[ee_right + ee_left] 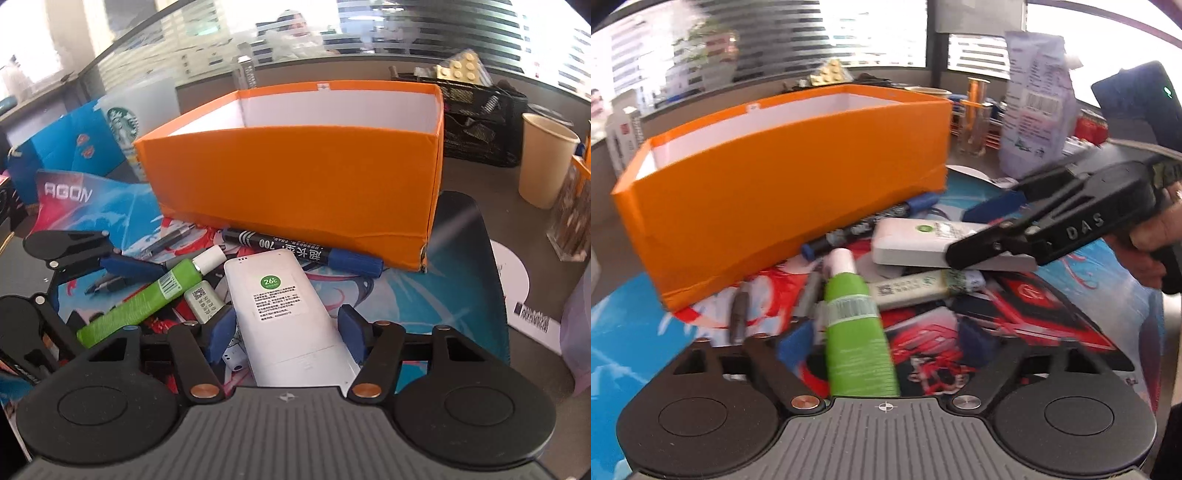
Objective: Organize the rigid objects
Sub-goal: 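Grasp the green tube with left tool while right tool grasps white power bank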
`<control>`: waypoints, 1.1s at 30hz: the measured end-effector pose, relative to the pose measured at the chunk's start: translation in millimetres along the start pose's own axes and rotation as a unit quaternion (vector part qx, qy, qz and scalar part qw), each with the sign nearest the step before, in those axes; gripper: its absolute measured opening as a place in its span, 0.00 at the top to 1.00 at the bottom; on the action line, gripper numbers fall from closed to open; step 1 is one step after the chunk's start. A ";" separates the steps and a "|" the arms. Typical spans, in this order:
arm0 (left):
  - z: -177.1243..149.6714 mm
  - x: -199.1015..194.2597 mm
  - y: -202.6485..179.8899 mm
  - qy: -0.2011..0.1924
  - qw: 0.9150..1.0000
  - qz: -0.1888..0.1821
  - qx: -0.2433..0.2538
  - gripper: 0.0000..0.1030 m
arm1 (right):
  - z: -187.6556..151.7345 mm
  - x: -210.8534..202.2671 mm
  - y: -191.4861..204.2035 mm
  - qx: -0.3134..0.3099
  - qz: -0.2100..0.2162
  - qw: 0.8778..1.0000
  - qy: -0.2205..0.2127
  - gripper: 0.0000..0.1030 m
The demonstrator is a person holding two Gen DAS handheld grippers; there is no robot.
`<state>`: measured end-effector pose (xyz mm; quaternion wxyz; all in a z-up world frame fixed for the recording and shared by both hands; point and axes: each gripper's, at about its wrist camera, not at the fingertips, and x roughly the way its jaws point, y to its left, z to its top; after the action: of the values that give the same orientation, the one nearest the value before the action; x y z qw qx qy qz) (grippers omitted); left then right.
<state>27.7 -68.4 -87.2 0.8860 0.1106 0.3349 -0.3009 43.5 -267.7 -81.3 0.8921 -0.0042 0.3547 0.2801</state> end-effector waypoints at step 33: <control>-5.5 -34.1 11.2 -0.017 0.995 0.057 -0.081 0.72 | -7.3 0.0 57.1 -0.105 -0.171 0.978 -0.062 0.50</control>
<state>11.4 -41.7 -68.9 0.9132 0.0529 0.3365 -0.2236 10.2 -221.1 -75.9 0.9416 -0.1412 0.2609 0.1591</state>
